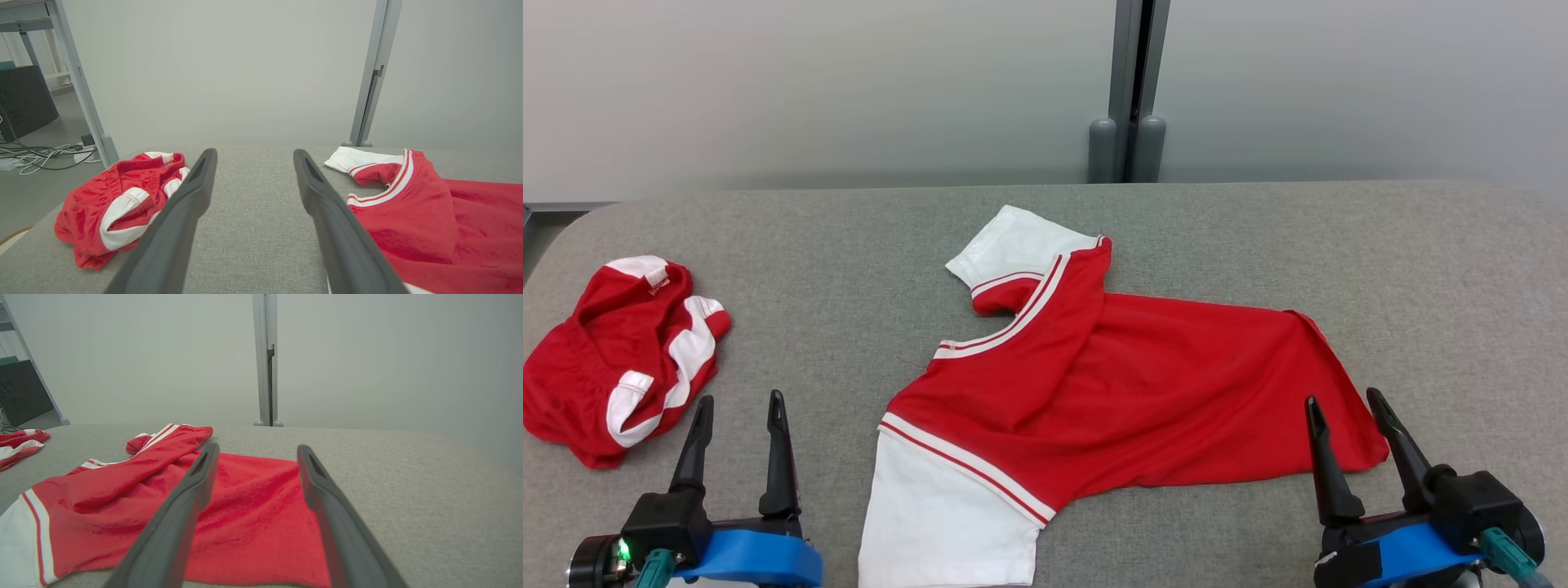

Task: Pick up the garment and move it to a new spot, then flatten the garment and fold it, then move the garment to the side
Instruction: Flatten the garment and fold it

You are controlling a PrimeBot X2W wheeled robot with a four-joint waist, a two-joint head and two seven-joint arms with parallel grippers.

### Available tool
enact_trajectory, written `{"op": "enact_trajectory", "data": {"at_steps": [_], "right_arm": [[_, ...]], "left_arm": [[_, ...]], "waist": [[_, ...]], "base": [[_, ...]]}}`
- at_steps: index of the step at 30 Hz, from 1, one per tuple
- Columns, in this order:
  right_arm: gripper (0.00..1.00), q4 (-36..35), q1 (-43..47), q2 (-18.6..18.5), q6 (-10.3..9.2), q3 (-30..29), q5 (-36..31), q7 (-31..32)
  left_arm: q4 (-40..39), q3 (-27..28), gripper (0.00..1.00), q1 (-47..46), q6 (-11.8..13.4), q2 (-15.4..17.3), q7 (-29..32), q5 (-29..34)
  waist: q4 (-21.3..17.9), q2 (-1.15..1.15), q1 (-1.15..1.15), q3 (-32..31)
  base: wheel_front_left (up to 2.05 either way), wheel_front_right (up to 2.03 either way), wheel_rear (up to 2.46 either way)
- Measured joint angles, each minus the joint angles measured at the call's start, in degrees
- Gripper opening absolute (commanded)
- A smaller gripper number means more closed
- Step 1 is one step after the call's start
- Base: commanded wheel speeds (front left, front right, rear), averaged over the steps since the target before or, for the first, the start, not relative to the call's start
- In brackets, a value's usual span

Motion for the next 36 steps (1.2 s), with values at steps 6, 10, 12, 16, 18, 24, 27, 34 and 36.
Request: {"op": "enact_trajectory", "data": {"at_steps": [6, 10, 12, 16, 18, 24, 27, 34, 36], "right_arm": [[1.0, 0.8, 0.0, 0.0, 0.0, 0.2, 0.0, 0.0], [1.0, 2.2, 0.0, 0.1, 0.0, 0.0, 0.0, 0.0], [1.0, 3.7, 0.0, 0.1, 0.0, -0.8, 0.0, 0.0], [1.0, 7.6, -1.3, 0.1, 0.0, -3.0, -1.3, 0.0], [1.0, 10.0, -2.3, 0.1, 0.0, -4.4, -1.9, 0.0], [1.0, 17.3, -5.5, -0.5, 0.0, -7.8, -2.9, 0.0], [1.0, 20.0, -7.3, -0.8, 0.0, -8.7, -2.9, 0.0], [1.0, 24.8, -9.3, -1.1, 0.0, -9.9, -2.5, 0.0], [1.0, 26.1, -9.6, -1.0, 0.0, -10.3, -1.6, 0.0]], "left_arm": [[0.2, 0.1, 1.0, 0.1, 0.0, 0.1, 0.0, 0.4], [1.0, 0.1, 1.0, 0.1, 0.0, 0.2, 0.0, 0.6], [1.9, -0.3, 1.0, 0.1, 0.0, 0.2, 0.0, 0.6], [4.3, -1.8, 1.0, 0.1, 0.0, 0.2, 0.0, 0.3], [6.2, -2.6, 1.0, 0.2, 0.0, 0.4, 0.0, 0.0], [11.0, -7.1, 1.0, 0.5, 0.0, 1.1, 0.0, -1.1], [13.4, -10.1, 1.0, 0.8, 0.0, 1.9, 0.0, -2.2], [17.2, -15.3, 1.0, 1.5, 0.0, 3.0, 0.0, -4.8], [17.8, -16.6, 1.0, 1.5, 0.0, 3.3, 0.0, -6.1]], "waist": [[0.0, 0.0, 0.0, -0.2], [-0.1, 0.0, 0.0, -0.1], [-0.2, 0.0, 0.0, 0.0], [-0.6, 0.0, 0.0, 0.5], [-0.7, 0.0, 0.0, 0.9], [-1.0, 0.01, 0.0, 2.4], [-1.0, 0.01, 0.0, 3.3], [-0.8, 0.01, 0.01, 4.4], [-0.8, 0.01, 0.01, 4.4]], "base": [[0.0, 0.0, 0.0], [0.0, 0.0, 0.0], [0.0, 0.0, 0.0], [0.0, 0.0, 0.0], [0.0, 0.0, 0.0], [0.0, 0.0, 0.0], [0.0, 0.0, 0.0], [0.0, 0.0, 0.0], [0.0, 0.0, 0.0]]}}
